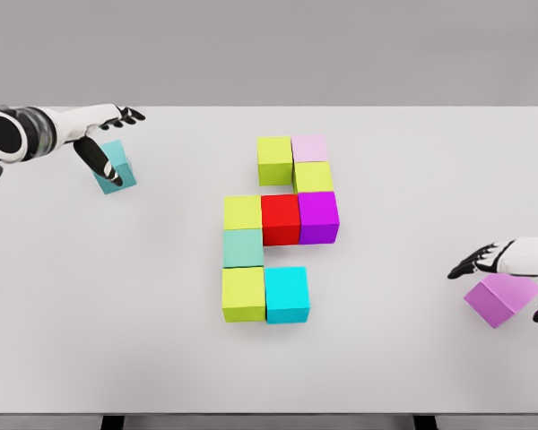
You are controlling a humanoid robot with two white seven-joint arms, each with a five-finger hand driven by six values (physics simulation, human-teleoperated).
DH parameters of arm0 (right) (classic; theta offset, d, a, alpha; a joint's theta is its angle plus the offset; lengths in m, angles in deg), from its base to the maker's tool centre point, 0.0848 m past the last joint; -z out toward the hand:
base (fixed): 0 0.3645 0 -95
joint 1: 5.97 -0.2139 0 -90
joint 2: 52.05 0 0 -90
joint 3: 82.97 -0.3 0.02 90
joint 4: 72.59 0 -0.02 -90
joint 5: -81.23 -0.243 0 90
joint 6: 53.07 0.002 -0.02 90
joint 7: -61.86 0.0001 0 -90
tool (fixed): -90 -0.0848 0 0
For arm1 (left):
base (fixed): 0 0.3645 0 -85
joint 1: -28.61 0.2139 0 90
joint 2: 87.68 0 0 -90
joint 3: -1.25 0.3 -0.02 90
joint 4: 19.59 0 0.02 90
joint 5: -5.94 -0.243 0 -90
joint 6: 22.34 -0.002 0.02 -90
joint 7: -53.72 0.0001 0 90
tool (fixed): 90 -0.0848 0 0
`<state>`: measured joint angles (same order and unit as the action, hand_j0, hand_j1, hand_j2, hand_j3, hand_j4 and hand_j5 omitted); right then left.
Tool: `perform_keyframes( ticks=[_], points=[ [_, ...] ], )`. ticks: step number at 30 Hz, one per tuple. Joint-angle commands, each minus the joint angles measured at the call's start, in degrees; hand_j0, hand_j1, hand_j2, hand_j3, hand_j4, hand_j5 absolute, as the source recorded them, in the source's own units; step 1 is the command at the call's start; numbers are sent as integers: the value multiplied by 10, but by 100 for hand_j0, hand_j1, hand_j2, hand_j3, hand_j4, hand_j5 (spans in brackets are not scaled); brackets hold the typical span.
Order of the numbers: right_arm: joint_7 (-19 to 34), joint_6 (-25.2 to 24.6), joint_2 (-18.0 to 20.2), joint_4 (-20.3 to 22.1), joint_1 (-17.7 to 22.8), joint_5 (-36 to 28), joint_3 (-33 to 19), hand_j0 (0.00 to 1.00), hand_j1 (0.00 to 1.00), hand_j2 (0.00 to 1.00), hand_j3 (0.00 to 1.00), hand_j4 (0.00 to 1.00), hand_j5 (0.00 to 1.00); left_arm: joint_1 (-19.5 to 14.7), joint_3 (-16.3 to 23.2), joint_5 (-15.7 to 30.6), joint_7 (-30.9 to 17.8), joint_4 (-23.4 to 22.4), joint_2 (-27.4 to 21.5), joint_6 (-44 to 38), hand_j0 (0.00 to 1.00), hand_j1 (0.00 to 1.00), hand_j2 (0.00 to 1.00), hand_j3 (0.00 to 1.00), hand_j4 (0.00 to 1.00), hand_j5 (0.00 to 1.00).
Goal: Assemble the squares on the desktop into the number 2
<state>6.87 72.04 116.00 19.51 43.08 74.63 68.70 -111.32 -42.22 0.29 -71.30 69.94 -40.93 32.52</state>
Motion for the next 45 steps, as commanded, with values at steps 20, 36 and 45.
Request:
perform_keyframes(
  ticks=[20,36,45],
  points=[
    [0,-1,-35,-54,0,20,6,100,100,100,100,100,100,-6,17,-66,0,-110,55,1,100,100,100,100,100,100],
    [0,-1,-34,-47,-1,24,-20,41,41,41,41,41,41,-11,17,-89,0,-167,77,1,100,100,100,100,100,100],
    [0,-1,-76,15,-2,93,-99,42,42,42,42,42,42,-13,17,-92,0,-183,84,1,100,100,100,100,100,100]
  ],
)
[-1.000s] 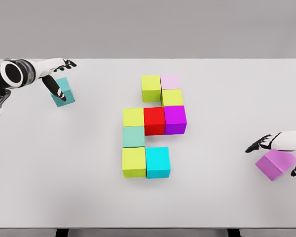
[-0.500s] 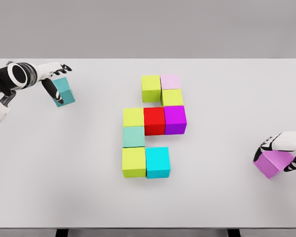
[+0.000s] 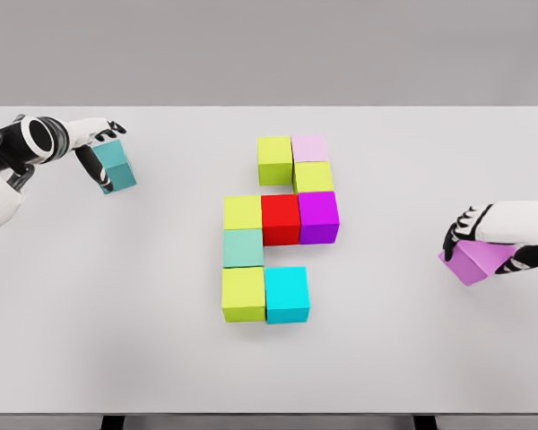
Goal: Assemble the squares on the desktop into the number 2
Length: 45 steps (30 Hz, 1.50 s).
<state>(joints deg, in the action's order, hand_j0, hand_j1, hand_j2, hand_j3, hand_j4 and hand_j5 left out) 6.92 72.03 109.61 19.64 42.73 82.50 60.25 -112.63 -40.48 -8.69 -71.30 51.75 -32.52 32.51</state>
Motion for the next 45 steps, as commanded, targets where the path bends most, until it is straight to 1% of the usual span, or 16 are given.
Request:
perform_keyframes(
  ticks=[1,3,4,12,15,18,23,27,31,35,37,38,39,40,43,45],
  points=[
    [-1,-1,-38,25,0,31,-14,42,42,42,42,42,42,0,0,-2,0,-5,0,1,100,100,100,100,100,100],
    [-1,-1,-62,73,1,81,-14,42,42,42,42,42,42,1,0,-2,0,-5,-1,1,100,100,100,100,100,100],
    [-1,-1,-67,83,3,93,-12,42,42,42,42,42,42,1,-1,-2,0,-5,-1,1,100,100,100,100,100,100],
    [-1,-1,-78,83,-28,112,-11,42,42,42,42,42,42,2,-1,-2,0,-6,-1,1,100,100,100,100,100,100],
    [-1,-1,-98,83,-41,112,-9,42,42,42,42,42,42,2,-1,-2,0,-15,-1,1,100,100,100,100,100,100],
    [-1,-1,-131,83,-47,114,8,42,42,42,42,42,42,1,-1,-2,0,-23,-1,1,100,100,100,100,100,100],
    [-1,-1,-144,83,-50,127,40,44,44,44,44,44,44,2,-1,-4,0,-27,-1,1,100,100,100,100,100,100],
    [-1,-1,-178,83,-57,137,76,44,44,44,44,44,44,1,-1,-14,0,-35,4,1,100,100,100,100,100,100],
    [-1,-1,-184,83,-58,147,87,47,47,47,47,47,47,1,-1,-14,0,-35,5,1,96,96,96,96,96,96],
    [-1,-1,-186,84,-60,147,87,47,47,47,47,47,47,1,-3,-14,0,-35,6,1,97,97,97,97,97,97],
    [-1,-1,-196,84,-62,147,93,48,48,48,48,48,48,1,-8,-13,0,-35,6,1,97,97,97,97,97,97],
    [-1,-1,-196,84,-65,147,93,56,56,56,56,56,56,1,-8,-13,0,-35,7,1,97,97,97,97,97,97],
    [-1,-1,-196,84,-67,147,92,96,96,96,96,96,96,1,-9,-13,0,-35,8,1,97,97,97,97,97,97],
    [-1,-1,-194,83,-69,147,86,100,100,100,100,100,100,1,-9,-12,0,-35,8,1,97,97,97,97,97,97],
    [-1,-1,-181,83,-74,143,69,100,100,100,100,100,100,1,-12,-11,0,-35,9,1,97,97,97,97,97,97],
    [-1,-1,-153,83,-73,139,18,100,100,100,100,100,100,2,-14,-12,0,-35,9,1,97,97,97,97,97,97]
  ],
)
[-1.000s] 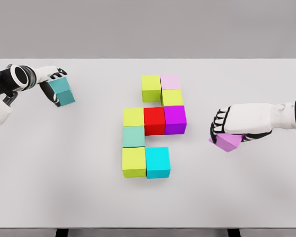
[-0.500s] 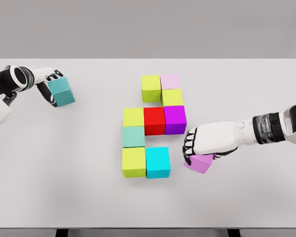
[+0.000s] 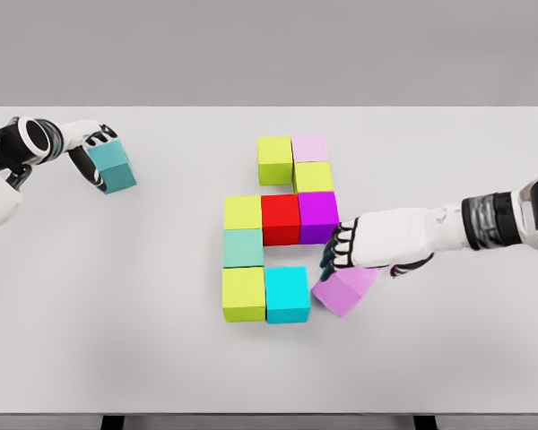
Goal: Assemble the squares on the desktop into the number 2
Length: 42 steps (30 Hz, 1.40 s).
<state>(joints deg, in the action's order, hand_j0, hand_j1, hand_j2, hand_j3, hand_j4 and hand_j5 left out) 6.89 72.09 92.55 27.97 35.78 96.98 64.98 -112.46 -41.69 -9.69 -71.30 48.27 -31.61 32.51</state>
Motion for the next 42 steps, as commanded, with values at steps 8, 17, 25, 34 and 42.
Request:
perform_keyframes(
  ticks=[8,17,25,34,42],
  points=[
    [0,-2,78,0,21,-41,-86,100,100,100,100,100,100,1,-1,-2,0,-11,2,1,89,89,89,89,89,89],
    [0,-2,92,-62,40,-70,-94,100,100,100,100,100,100,0,-1,-3,0,-19,11,1,85,85,85,85,85,85],
    [0,-2,37,-186,39,-70,-75,100,100,100,100,100,100,0,-1,-2,0,-18,11,1,85,85,85,85,85,85],
    [0,-2,31,-156,41,-43,-46,100,100,100,100,100,100,0,-2,0,0,-17,11,1,87,87,87,87,87,87],
    [0,-2,55,-89,43,-41,-23,100,100,100,100,100,100,0,-3,2,0,-14,11,1,98,98,98,98,98,98]
  ],
)
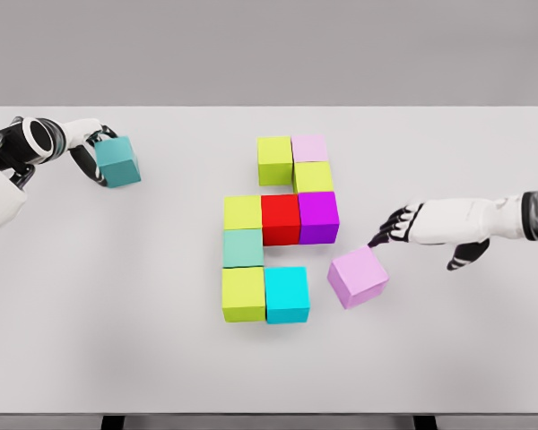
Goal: Assemble the squares on the desktop into the number 2
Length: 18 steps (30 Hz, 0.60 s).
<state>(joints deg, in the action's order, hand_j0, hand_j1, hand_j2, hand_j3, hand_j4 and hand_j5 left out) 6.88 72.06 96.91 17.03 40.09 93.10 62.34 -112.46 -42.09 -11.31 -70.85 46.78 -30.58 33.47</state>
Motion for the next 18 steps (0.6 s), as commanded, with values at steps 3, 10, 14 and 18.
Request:
perform_keyframes(
  ticks=[3,10,14,18],
  points=[
    [0,-1,18,32,1,-3,4,100,100,100,100,100,100,0,1,18,-4,0,0,-8,99,99,99,99,99,99],
    [0,-1,22,34,-5,-16,-10,100,100,100,100,100,100,0,1,19,-4,-3,0,-8,99,99,99,99,99,99],
    [0,-1,59,43,-2,-59,-34,100,100,100,100,100,100,1,-1,20,-4,-3,1,-8,99,99,99,99,99,99],
    [0,-1,218,109,19,-106,-26,100,100,100,100,100,100,2,-8,19,-4,-4,6,-8,99,99,99,99,99,99]
  ],
)
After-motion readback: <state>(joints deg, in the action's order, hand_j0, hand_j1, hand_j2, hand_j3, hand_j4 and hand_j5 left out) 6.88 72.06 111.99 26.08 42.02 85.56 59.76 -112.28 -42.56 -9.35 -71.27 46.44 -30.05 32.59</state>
